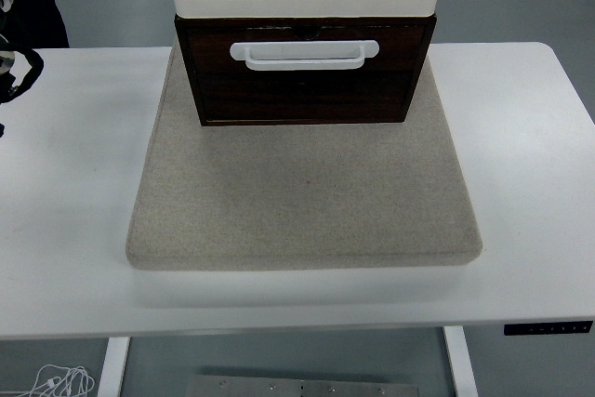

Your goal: Open the drawer under the combination cabinet

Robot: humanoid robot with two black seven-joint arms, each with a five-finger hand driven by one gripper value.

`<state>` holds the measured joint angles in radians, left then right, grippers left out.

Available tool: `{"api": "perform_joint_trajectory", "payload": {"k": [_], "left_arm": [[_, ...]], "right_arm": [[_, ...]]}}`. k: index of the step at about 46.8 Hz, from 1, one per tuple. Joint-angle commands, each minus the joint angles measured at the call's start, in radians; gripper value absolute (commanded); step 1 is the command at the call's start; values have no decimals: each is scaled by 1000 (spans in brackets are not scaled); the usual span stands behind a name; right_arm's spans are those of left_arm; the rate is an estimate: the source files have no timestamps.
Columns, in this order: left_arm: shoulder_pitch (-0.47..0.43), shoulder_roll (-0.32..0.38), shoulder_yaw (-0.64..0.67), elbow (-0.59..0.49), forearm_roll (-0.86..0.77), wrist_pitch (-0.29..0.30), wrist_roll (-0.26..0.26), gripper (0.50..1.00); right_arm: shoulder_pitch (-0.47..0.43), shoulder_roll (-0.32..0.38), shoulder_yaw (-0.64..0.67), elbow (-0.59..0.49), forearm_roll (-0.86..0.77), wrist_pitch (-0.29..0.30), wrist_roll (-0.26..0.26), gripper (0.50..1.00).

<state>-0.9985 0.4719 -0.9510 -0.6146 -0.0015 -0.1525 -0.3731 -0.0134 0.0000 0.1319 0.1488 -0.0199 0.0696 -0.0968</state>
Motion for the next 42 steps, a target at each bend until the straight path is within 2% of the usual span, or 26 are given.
{"api": "perform_joint_trajectory", "payload": {"k": [1,8,14,20,31,42], "left_arm": [[-12,47,1,-66,1,7,0,1000],[-83,140,64,-186,35,19,10,1000],[-161,234,130,-309,52,57,10,1000],[-251,306,192,-408,73,57,11,1000],[-443,349,311,-533,224,45,16,1000],[-617,344,452,-616,406,-13,69,1000]], "right_arm": [[0,0,0,0,0,-1,0,926],[0,0,0,0,0,-1,0,928],[0,0,0,0,0,-1,0,926],[1,0,0,0,0,-1,0,928],[0,0,0,0,0,-1,0,926],[0,0,0,0,0,1,-1,928]]}}
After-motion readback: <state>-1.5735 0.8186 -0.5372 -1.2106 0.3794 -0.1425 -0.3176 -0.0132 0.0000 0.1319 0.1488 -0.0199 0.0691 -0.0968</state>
